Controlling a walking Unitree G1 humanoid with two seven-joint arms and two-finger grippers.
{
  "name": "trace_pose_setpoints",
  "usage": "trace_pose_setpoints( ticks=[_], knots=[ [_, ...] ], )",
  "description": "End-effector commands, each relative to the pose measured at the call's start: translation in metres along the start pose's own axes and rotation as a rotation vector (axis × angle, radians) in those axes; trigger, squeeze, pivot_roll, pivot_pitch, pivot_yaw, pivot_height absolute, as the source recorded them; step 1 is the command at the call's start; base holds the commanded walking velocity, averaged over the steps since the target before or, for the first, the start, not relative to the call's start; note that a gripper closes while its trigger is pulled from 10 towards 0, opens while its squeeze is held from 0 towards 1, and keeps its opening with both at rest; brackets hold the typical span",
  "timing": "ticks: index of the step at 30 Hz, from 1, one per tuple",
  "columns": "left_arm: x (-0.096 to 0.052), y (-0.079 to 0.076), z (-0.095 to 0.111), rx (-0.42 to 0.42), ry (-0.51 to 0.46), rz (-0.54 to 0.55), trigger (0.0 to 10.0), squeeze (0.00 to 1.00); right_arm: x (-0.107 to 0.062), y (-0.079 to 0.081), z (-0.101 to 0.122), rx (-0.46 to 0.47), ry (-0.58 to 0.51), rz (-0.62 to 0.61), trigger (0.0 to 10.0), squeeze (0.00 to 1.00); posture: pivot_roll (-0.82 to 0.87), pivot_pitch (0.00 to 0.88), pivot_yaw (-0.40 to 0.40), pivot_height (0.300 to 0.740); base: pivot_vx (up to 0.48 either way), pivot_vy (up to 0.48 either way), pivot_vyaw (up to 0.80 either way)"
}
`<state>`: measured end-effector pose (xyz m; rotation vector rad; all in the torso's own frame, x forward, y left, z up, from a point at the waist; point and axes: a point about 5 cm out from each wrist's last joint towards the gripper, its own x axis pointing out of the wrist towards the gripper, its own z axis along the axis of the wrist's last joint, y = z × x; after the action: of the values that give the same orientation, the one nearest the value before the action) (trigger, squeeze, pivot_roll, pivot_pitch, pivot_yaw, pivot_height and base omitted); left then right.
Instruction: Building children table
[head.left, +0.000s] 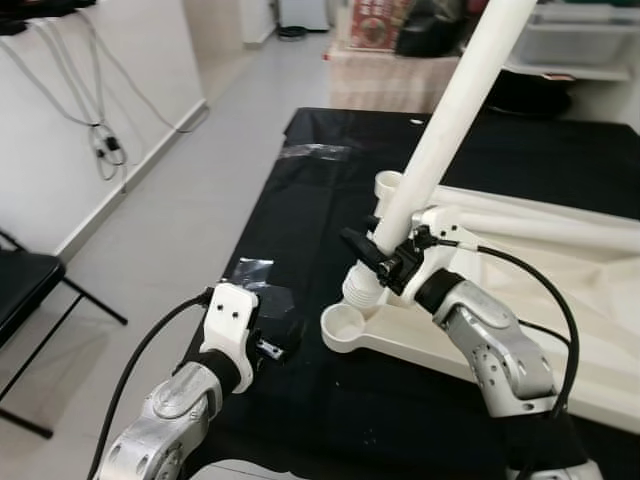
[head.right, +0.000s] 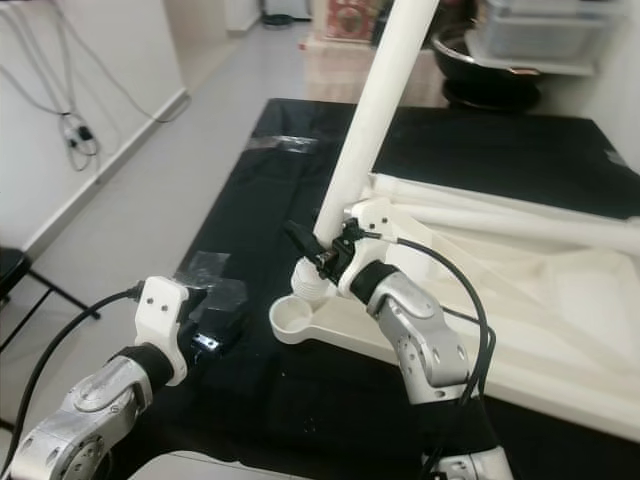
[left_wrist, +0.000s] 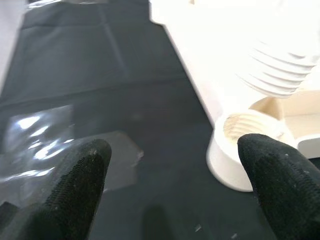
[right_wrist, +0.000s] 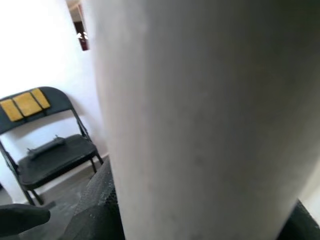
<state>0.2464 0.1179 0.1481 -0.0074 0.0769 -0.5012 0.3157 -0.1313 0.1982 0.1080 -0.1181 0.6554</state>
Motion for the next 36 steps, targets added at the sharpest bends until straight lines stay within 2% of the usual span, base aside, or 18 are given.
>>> trace_pose_setpoints(
  ticks=[1,9,13,27,36],
  knots=[
    [-0.0018,0.0020,-0.0046,-0.009,0.025,0.020,10.0,0.00,0.0043,0.0036,0.0047,-0.015,-0.024,0.024,10.0,0.00,0.01,0.095,-0.015,0.740,0.000,0.000,0.00],
    [-0.0016,0.0038,-0.0068,-0.022,0.041,0.032,10.0,0.00,0.0057,0.0043,0.0058,-0.010,-0.035,0.020,10.0,0.00,0.01,0.096,-0.015,0.740,0.000,0.000,0.00],
    [-0.0008,0.0051,-0.0070,-0.018,0.043,0.040,10.0,0.00,0.0059,0.0045,0.0056,-0.008,-0.035,0.018,10.0,0.00,0.01,0.097,-0.015,0.740,-0.266,0.000,0.00],
    [0.0005,0.0077,-0.0050,-0.028,0.020,0.055,10.0,0.00,0.0065,0.0042,0.0055,-0.015,-0.031,0.008,10.0,0.00,0.00,0.097,-0.016,0.740,-0.018,0.000,0.00],
    [0.0006,0.0077,-0.0038,-0.029,0.007,0.047,10.0,0.00,0.0064,0.0042,0.0038,-0.007,-0.020,0.011,10.0,0.00,0.00,0.097,-0.015,0.740,0.000,0.000,-0.80]
  ],
)
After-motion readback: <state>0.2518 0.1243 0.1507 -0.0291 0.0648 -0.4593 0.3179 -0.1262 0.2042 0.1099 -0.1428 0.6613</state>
